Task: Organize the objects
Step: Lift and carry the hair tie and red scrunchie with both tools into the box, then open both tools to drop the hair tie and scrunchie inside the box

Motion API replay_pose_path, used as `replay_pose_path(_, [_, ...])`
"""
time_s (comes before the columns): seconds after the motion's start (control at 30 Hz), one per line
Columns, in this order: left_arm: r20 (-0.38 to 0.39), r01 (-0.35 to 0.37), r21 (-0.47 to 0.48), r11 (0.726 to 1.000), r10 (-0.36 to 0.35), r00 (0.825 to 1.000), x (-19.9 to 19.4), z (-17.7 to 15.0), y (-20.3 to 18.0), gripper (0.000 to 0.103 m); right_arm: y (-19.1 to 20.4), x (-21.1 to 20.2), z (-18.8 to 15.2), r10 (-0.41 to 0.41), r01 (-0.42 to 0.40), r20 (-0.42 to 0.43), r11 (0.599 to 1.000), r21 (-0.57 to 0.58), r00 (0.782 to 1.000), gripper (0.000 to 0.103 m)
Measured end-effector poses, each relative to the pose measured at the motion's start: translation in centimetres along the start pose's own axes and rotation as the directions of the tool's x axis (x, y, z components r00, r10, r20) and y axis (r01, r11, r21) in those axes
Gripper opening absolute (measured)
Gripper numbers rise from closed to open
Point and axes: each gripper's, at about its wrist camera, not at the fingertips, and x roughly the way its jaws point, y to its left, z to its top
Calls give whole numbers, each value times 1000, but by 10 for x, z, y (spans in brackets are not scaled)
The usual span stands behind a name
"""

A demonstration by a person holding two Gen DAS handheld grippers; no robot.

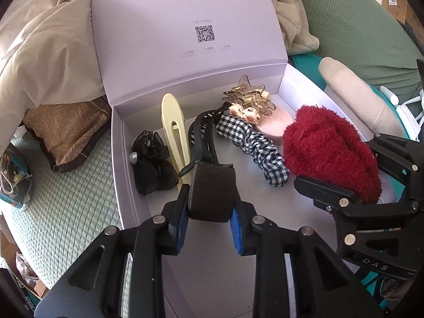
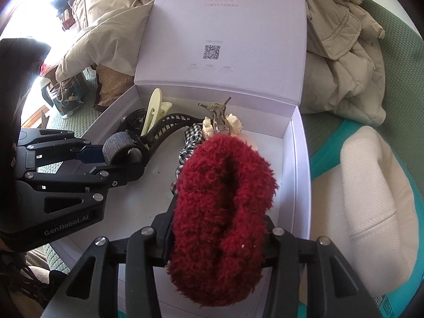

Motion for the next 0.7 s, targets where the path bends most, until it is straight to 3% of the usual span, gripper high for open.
replay_pose_path(0.43, [-21, -13, -10, 1000, 13, 1000, 4, 1, -6, 26, 12, -2, 5, 8, -8, -33, 1000, -7, 999, 50])
replay_pose_path(0.53, [-12, -54, -14, 998, 54, 998, 2, 2, -8, 34, 12, -2, 6, 3, -4, -44, 1000, -8, 999, 55])
replay_pose_path(0.6, [6, -93, -10, 996, 93, 996, 0, 3, -9, 46, 12, -2, 7, -19, 18, -53, 1000, -16, 998, 60])
replay_pose_path(0.7, [13, -91, -18, 996, 91, 996, 1, 4, -1, 53, 10, -4, 8, -28, 27, -55, 999, -22, 998, 65])
